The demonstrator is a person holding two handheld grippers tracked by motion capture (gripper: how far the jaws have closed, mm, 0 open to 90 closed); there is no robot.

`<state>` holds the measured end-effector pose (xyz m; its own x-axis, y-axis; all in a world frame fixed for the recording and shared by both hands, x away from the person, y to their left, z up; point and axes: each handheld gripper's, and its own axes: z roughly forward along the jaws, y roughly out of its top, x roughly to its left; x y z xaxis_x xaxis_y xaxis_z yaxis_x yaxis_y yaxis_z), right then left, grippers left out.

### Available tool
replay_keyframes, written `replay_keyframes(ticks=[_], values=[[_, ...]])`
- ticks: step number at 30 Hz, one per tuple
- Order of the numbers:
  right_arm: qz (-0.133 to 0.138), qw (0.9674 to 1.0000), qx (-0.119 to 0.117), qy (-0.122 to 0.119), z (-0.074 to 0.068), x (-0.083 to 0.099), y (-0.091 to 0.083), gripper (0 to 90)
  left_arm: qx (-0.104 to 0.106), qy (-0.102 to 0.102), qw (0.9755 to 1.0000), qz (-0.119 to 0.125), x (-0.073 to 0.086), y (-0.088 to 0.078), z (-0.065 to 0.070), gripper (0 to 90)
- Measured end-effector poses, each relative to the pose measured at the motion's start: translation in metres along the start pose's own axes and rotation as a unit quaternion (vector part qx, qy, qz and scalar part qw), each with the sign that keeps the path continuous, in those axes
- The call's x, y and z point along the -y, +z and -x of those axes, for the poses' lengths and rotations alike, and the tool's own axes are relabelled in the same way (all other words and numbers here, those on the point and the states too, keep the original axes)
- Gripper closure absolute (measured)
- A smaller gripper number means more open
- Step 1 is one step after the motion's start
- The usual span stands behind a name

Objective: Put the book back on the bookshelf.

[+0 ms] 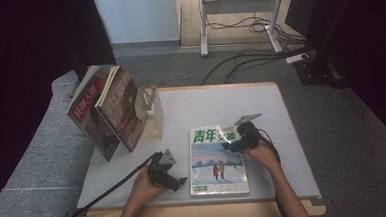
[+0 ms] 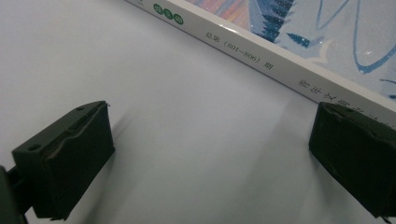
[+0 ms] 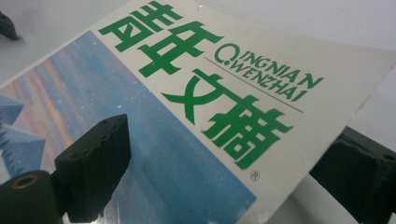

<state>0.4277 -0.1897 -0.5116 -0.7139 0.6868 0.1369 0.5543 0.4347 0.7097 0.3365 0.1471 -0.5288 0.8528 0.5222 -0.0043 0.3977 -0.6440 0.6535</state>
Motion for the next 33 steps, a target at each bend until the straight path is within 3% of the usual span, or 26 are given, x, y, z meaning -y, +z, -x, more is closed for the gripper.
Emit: replay_keyframes(ticks=[6, 10, 12, 17, 22, 33], values=[[0.020, 0.9998, -0.003, 0.007, -0.002, -0.006, 0.002, 16.7, 0.000, 0.000, 1.0000, 0.000, 0.000, 0.000, 0.000, 0.0], [0.020, 0.9997, 0.016, -0.004, -0.004, -0.009, -0.002, 37.6, 0.000, 0.000, 1.0000, 0.000, 0.000, 0.000, 0.000, 0.0], [0.023, 0.9996, 0.015, 0.005, -0.002, -0.009, -0.005, 47.5, 0.000, 0.000, 1.0000, 0.000, 0.000, 0.000, 0.000, 0.0], [0.017, 0.9997, 0.015, 0.005, -0.002, -0.008, -0.004, 56.6, -0.002, 0.000, 1.0000, 0.000, 0.000, 0.000, 0.001, 0.0], [0.019, 0.9995, 0.008, 0.021, -0.002, -0.010, -0.010, 71.1, -0.003, 0.000, 1.0000, 0.000, 0.000, 0.000, 0.001, 0.0], [0.032, 0.9990, -0.022, 0.023, -0.007, -0.009, -0.025, 85.0, -0.002, -0.001, 1.0000, 0.000, 0.000, 0.000, 0.001, 0.0]])
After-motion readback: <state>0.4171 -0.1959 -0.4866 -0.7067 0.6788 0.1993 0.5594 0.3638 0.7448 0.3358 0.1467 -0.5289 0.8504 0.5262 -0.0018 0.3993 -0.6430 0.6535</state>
